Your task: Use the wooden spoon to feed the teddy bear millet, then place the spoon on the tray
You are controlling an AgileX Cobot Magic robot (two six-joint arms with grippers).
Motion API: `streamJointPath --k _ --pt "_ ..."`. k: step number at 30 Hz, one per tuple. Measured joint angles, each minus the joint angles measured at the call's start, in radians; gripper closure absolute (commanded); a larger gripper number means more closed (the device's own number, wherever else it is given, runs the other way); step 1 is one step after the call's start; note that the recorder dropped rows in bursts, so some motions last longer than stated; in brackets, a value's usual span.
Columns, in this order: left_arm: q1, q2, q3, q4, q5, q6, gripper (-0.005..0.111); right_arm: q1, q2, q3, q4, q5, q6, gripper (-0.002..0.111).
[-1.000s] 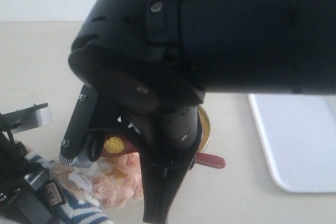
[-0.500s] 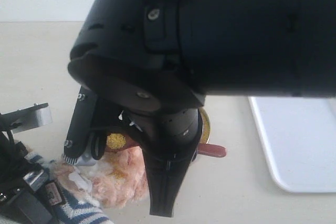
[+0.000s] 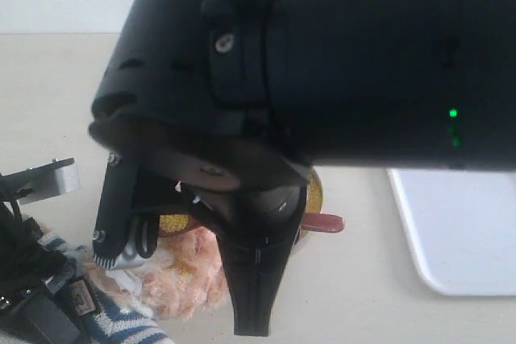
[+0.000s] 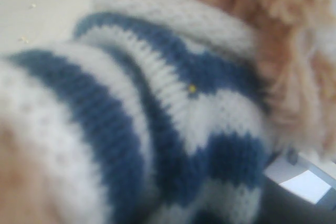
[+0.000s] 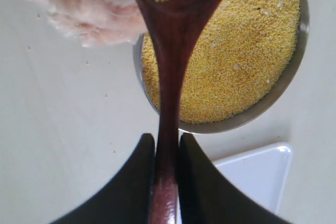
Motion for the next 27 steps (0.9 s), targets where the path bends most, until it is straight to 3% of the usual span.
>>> streamJointPath --k 27 --pt "0.0 0.0 0.0 -0.002 0.0 0.0 0.103 0.03 0.0 0.0 -0.057 0.0 0.01 0.109"
